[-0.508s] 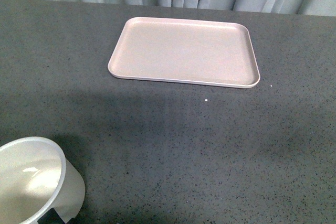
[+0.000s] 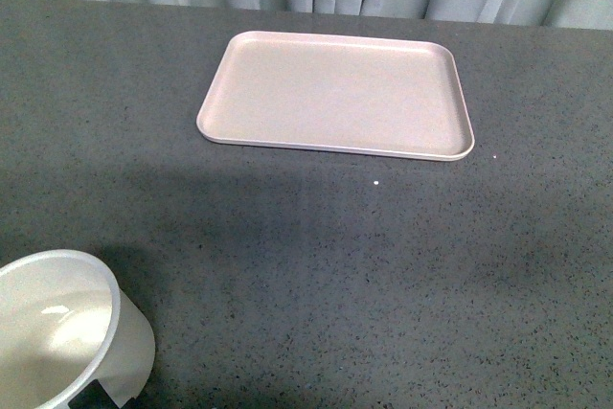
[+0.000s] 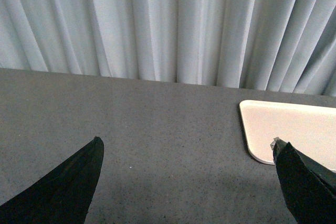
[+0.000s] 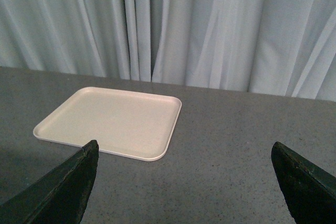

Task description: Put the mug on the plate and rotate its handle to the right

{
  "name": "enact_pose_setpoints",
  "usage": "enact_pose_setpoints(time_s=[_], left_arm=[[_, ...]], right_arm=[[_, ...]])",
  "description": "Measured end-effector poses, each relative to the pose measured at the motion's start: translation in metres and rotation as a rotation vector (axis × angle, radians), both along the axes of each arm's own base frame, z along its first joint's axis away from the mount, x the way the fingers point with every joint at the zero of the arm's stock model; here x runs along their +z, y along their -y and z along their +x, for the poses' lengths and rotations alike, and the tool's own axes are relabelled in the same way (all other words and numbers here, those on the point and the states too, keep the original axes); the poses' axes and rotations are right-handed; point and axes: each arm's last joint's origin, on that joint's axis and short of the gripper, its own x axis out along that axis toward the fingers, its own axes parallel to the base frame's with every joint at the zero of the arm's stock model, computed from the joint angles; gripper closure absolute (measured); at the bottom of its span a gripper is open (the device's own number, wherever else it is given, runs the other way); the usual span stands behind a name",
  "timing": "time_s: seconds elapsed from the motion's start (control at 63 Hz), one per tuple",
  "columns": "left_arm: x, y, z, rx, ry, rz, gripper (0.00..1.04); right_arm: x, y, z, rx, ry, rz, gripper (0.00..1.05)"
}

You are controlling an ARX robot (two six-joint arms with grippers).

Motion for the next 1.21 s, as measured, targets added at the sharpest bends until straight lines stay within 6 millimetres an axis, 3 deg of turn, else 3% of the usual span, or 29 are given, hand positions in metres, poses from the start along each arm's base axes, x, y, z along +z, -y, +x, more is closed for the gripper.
enact_pose_setpoints(time_s=[0.397, 0.429, 0.492, 0.556, 0.746, 0.937, 1.206], left_arm=[[0.0, 0.0, 0.0, 0.0, 0.0, 0.0, 0.09], [-0.001, 0.0, 0.001, -0.003, -0.054, -0.008, 0.09], [0.005, -0.002, 0.002, -0.015, -0.365, -0.033, 0.09], [0.014, -0.005, 0.01, 0.006, -0.594, -0.038, 0.09], [0.035, 0.008, 0.048, -0.163, -0.69, 0.093, 0.09], [0.03, 0.024, 0.087, -0.334, -0.778, 0.214, 0.09], [0.014, 0.031, 0.113, -0.423, -0.853, 0.304, 0.09]], right_arm=[[0.0, 0.0, 0.0, 0.0, 0.0, 0.0, 0.09], [0.0, 0.0, 0.0, 0.0, 0.0, 0.0, 0.09], [0.0, 0.0, 0.0, 0.0, 0.0, 0.0, 0.09], [0.0, 0.0, 0.0, 0.001, 0.0, 0.0, 0.09], [0.0, 0.0, 0.0, 0.0, 0.0, 0.0, 0.09], [0.0, 0.0, 0.0, 0.0, 0.0, 0.0, 0.09], [0.0, 0.0, 0.0, 0.0, 0.0, 0.0, 0.09]])
